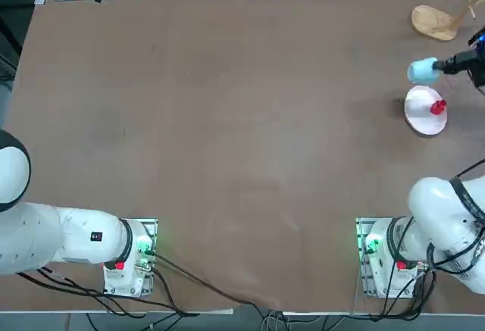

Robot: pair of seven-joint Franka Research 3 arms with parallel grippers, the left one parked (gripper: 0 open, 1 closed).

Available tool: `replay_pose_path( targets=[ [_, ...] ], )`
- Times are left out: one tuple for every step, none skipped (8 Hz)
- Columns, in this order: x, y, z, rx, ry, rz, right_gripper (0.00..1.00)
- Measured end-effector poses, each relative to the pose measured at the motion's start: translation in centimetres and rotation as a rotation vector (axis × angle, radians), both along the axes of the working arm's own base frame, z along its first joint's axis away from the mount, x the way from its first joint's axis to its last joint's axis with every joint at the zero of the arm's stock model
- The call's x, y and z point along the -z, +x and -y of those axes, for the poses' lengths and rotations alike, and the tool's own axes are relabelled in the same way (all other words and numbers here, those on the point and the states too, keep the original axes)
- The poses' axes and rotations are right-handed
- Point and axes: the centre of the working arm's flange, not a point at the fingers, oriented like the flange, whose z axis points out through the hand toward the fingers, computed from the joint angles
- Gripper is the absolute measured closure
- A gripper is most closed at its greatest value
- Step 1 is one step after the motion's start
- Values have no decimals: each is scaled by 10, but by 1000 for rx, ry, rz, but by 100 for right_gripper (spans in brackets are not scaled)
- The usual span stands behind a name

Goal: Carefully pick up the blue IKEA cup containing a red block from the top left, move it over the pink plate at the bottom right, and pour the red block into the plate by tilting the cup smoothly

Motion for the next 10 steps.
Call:
replay_pose_path(
  targets=[
    [-23, 12, -22, 19, -85, -27, 98],
    [-40, 22, -45, 42, -164, -51, 98],
    [-55, 33, -70, 69, -243, -71, 98],
    [-66, 42, -93, 89, -322, -94, 98],
    [-75, 52, -115, 113, -403, -120, 98],
    [-80, 62, -138, 145, -477, -142, 98],
    [-80, 71, -163, 184, -545, -168, 98],
    [-77, 79, -187, 225, -608, -201, 98],
    [-75, 87, -212, 268, -667, -253, 98],
    [-77, 95, -238, 308, -736, -311, 98]
  ],
)
